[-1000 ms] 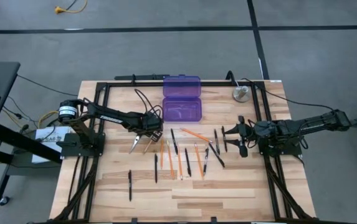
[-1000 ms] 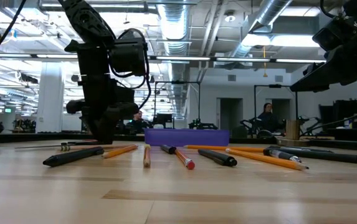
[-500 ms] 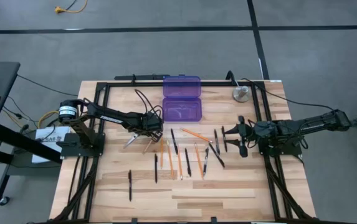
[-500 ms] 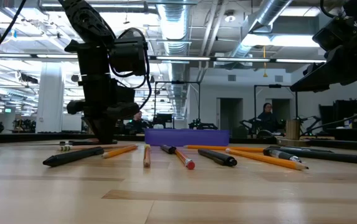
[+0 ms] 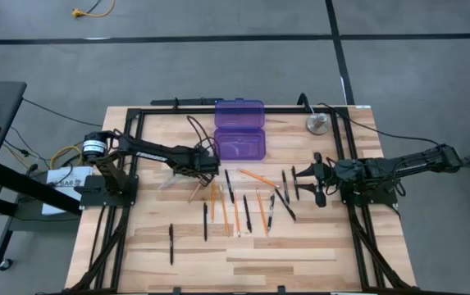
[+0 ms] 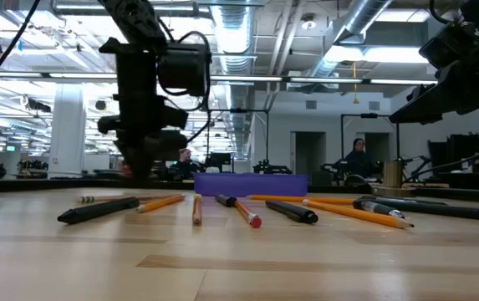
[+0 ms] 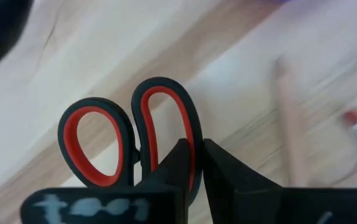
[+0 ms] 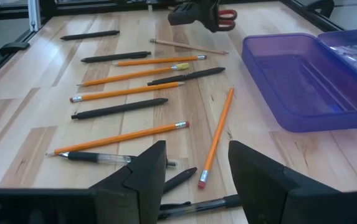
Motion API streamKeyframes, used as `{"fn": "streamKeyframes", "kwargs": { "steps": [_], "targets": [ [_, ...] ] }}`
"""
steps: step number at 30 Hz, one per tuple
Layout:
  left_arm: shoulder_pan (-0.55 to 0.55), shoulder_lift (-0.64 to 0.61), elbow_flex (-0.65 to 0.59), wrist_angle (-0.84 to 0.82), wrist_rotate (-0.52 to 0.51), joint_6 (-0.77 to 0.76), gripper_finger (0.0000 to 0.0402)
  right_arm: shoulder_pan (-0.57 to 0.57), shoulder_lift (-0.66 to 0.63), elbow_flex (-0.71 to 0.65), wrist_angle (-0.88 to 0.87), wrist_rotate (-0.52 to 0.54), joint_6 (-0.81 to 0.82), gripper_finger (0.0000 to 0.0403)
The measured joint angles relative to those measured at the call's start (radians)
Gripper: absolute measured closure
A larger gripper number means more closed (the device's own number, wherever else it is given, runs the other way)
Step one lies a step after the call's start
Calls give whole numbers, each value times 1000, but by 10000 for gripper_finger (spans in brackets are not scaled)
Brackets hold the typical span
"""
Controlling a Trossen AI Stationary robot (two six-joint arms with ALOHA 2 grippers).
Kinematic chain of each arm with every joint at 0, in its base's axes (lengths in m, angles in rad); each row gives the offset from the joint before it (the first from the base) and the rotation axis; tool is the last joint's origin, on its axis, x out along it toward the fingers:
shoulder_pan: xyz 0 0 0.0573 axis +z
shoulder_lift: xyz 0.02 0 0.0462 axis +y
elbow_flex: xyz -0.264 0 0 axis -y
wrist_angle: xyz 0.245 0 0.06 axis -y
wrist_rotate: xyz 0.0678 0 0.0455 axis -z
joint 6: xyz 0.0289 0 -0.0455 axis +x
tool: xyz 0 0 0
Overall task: Pick & place school supplies into a supply box
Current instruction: Put the black scissors into the violet supply box
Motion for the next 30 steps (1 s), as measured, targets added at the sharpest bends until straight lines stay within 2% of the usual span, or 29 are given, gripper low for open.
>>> {"fn": "streamKeyframes", "kwargs": {
  "steps": [10, 17, 30],
  "targets": [
    [0, -2, 58, -12, -6, 50, 387, 0, 0, 0, 0, 0, 0, 234],
    [-1, -3, 153, -69, -39, 117, 386, 0, 0, 0, 0, 0, 0, 234],
    [53, 28, 381, -55, -57, 400, 386, 0, 0, 0, 0, 0, 0, 234]
  ]
}}
